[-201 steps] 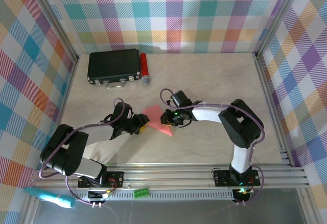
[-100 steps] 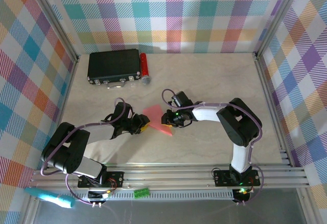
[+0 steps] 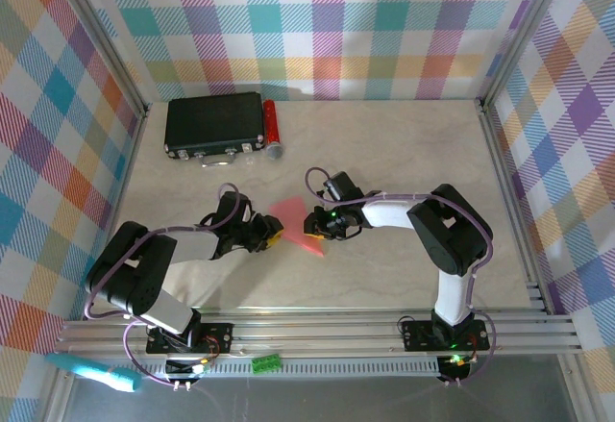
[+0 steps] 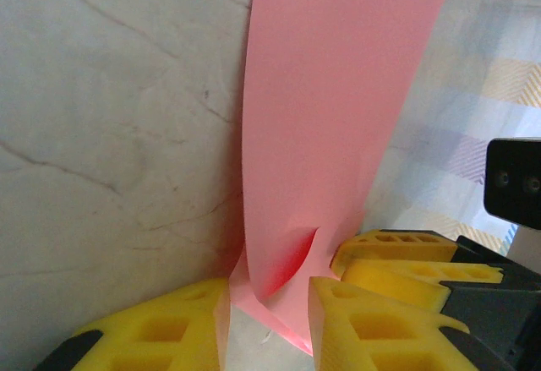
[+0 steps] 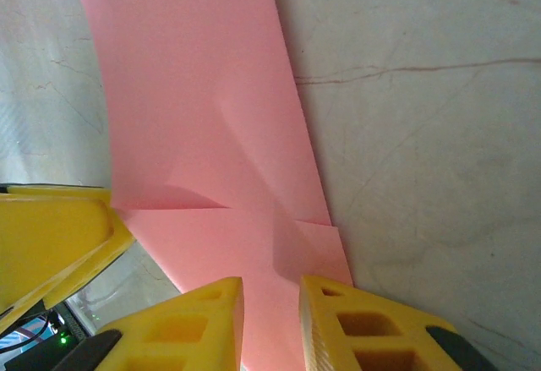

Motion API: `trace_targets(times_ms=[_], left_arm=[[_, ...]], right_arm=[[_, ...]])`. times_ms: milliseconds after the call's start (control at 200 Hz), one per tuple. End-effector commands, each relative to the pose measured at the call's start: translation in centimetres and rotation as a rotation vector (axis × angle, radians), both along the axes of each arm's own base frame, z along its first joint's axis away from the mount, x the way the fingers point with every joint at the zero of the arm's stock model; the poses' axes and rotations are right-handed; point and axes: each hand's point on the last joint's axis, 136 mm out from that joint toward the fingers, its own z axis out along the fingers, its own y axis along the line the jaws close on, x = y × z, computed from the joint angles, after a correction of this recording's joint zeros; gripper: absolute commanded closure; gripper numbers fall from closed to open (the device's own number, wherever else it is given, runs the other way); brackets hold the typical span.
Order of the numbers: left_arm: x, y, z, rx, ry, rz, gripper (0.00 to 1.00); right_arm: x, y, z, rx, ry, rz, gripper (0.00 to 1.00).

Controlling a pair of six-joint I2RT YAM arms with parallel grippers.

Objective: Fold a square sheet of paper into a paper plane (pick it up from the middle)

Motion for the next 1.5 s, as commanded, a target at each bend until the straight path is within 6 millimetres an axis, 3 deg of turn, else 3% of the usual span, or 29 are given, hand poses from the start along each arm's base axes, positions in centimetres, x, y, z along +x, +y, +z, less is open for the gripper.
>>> trace_targets(times_ms=[0,175,540,680,1490], left_arm=[[1.2,-0.7,1.2,-0.042,-0.036,-0.005,0.70],[1.5,-1.0,1.4,-0.053,-0.039,-0.013,0.70],[0.0,2.0,0.6,0.135,-0.011,0.014,0.68],[0.4,1.3,1.5,0.094,-0.041,-0.004,0.79],[1.6,-0.7,1.0,0.006,-0.043,-0.044,0.77]], right_arm=[[-0.8,-1.1,-2.0,-0.046,0.046,-0.009,0.74],[-0.9,-1.2,-2.2,-0.051,0.053,-0.008,0.74],[-0.9,-1.4,-2.2,-0.055,0.050,-0.009,0.74],[-0.9,-1.4,-2.2,-0.054,0.051,-0.007,0.74],[-1.0,-1.5,-2.4,-0.057,0.054,-0.007,0.74]])
